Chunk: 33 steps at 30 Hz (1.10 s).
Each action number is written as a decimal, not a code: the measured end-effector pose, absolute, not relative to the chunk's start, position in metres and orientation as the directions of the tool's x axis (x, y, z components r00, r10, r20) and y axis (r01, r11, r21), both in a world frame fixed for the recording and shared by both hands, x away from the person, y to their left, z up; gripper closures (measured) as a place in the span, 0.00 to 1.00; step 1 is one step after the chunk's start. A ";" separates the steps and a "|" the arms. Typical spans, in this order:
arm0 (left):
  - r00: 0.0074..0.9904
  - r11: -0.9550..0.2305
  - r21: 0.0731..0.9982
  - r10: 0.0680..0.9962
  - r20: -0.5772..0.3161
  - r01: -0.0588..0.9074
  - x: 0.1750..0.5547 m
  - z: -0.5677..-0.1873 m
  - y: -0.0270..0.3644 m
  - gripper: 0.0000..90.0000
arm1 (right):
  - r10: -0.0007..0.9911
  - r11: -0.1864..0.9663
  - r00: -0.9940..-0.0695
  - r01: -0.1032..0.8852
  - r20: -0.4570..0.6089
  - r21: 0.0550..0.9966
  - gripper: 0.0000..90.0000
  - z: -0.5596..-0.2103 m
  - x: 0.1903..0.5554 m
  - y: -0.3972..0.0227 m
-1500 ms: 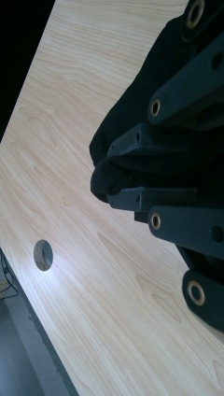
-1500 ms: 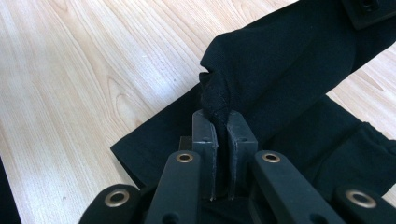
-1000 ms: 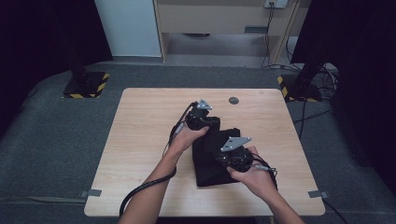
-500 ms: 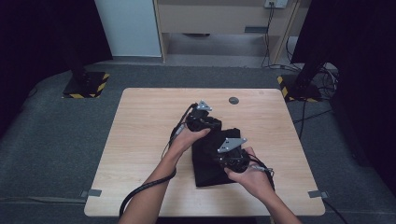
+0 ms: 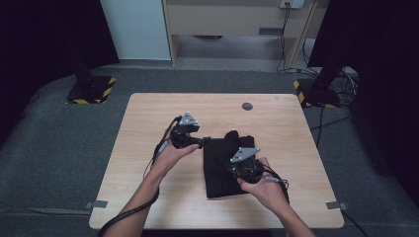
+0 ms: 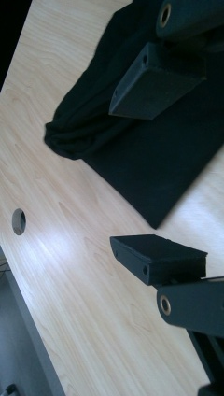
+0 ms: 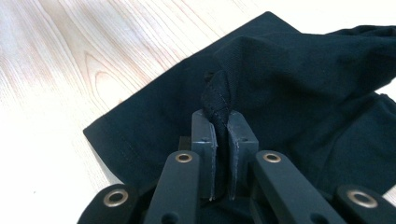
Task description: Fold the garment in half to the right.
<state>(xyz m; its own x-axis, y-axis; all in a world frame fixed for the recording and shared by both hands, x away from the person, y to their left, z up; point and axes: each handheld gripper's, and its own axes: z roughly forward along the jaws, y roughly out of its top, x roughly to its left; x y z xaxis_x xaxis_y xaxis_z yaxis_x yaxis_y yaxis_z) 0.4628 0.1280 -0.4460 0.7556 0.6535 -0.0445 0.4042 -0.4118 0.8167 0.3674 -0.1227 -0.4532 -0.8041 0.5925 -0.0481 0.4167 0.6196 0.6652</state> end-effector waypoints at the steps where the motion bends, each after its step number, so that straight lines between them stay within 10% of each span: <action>1: 0.756 -0.411 0.819 0.653 -0.043 0.401 0.458 -0.447 0.131 0.33 | 0.594 0.621 -0.803 0.417 -0.051 0.664 0.93 -0.453 0.367 -0.123; 25: 0.690 -0.442 0.780 0.724 0.019 0.443 0.368 -0.511 0.184 0.11 | 0.689 0.539 -0.725 0.518 0.006 0.664 0.88 -0.481 0.351 -0.158; 33: 0.691 -0.429 0.792 0.723 0.014 0.434 0.355 -0.523 0.190 0.10 | 0.725 0.488 -0.687 0.564 0.051 0.666 0.65 -0.481 0.349 -0.164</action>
